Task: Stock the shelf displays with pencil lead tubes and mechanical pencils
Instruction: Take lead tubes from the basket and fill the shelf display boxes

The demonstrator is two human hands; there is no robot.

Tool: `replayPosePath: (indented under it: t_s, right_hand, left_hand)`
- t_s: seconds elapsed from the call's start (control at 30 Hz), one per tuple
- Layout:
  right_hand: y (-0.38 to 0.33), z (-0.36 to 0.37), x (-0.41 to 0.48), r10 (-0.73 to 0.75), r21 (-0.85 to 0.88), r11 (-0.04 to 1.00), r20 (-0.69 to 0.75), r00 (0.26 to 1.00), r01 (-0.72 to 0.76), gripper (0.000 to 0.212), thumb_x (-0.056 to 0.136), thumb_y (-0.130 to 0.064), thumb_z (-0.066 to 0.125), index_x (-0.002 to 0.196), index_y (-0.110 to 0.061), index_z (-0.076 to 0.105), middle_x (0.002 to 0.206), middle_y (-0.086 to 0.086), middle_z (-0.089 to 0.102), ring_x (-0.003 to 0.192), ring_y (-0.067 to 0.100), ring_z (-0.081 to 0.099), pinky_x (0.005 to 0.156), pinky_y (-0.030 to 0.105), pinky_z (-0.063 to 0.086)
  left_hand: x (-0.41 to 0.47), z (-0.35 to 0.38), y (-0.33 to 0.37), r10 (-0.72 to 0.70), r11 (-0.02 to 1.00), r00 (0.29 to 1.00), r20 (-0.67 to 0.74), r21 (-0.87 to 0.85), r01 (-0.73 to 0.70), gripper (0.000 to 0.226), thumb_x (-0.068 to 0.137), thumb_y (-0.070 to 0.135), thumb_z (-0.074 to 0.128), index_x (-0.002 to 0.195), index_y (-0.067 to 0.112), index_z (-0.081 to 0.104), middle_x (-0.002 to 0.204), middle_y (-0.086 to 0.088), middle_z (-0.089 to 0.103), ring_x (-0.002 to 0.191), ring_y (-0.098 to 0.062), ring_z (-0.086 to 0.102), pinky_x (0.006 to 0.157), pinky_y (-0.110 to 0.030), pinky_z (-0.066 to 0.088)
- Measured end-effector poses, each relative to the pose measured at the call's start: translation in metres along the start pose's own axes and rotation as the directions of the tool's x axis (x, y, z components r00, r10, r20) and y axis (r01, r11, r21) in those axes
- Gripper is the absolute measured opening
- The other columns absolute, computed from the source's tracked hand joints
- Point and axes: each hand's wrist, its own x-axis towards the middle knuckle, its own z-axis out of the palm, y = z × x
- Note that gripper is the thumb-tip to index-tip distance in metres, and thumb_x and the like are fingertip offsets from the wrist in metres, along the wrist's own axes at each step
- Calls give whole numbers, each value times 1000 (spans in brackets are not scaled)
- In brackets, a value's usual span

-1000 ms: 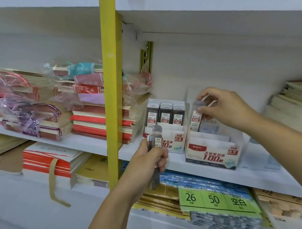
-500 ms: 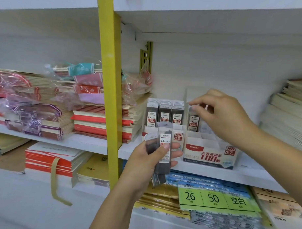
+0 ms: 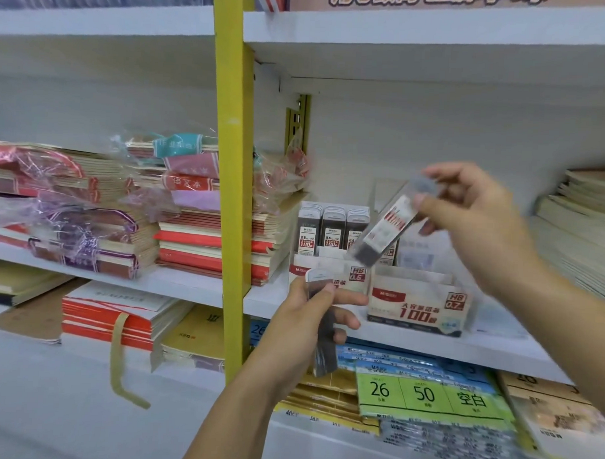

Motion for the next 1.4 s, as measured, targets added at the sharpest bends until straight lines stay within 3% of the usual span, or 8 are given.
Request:
replayPosePath:
  t_s: [0.2,0.3,0.43,0.8,1.0,1.17,1.27,1.4]
  right_hand:
    - [15,-22,26,-179,-391,903,37,983,179,31,86,-13,68,90,-43,60,83,-16,65,73,-2,60,70,10,48]
    - [26,-16,28,-114,-519,834,171,979,188,27,85,-17,72,96,-40,62,85,-20,64,76,-11,59,68,3,42]
    - [34,-9,33,-8,-559,818,224,975,135,26,83,-18,74,99,-36,64,89,-13,66,79,3,63,69,17,46]
    - [51,9,31,-32,-823,528,225,974,208,28,90,-32,65,117,-24,66,99,-7,44,88,12,49,72,25,36]
    - [20,17,-6,-65,-492,843,309,949,218,16,86,-45,56,99,-44,65,91,-20,57,84,-6,53,69,3,38]
    - [10,33,-32,-38,-459,842,475,879,284,28,91,-38,57,120,-39,60,90,-24,56,75,3,54,67,13,42]
    - [11,25,-33,13,-297,944,467,884,143,17,91,-22,64,100,-37,67,72,-19,64,57,1,56,57,12,44]
    - [15,9,-30,121,-59,993,454,883,-105,13,91,-14,62,96,-24,68,85,-3,73,77,12,69,74,27,54]
  left_hand:
    - [3,-4,-1,40,999,994,-99,9,-39,17,100,30,55,111,22,64,99,-6,78,88,-22,77,67,-29,60]
    - [3,-5,-2,58,991,992,-112,124,-44,14,96,41,55,97,38,69,90,-3,77,78,-19,75,68,-29,60]
    - [4,-3,-4,49,987,993,-103,157,-32,21,102,39,51,108,21,60,74,-1,62,59,-12,56,61,-26,53]
    - [0,-5,1,55,989,998,-39,136,-49,20,102,18,56,121,24,59,103,-3,78,80,-15,73,69,-25,58]
    - [-5,-2,7,92,987,996,18,133,-94,22,101,24,59,121,30,62,107,-4,78,90,-23,76,71,-26,61]
    - [-8,7,8,113,973,990,83,193,-127,20,102,24,56,118,32,67,108,-3,77,84,-16,74,73,-26,61]
    - [-13,5,9,55,968,996,70,240,-71,27,105,38,44,117,36,68,109,3,76,86,-9,71,75,-24,60]
    - [-17,-4,10,-47,978,998,36,206,38,30,104,41,45,119,32,69,98,6,71,79,-7,62,74,-23,55]
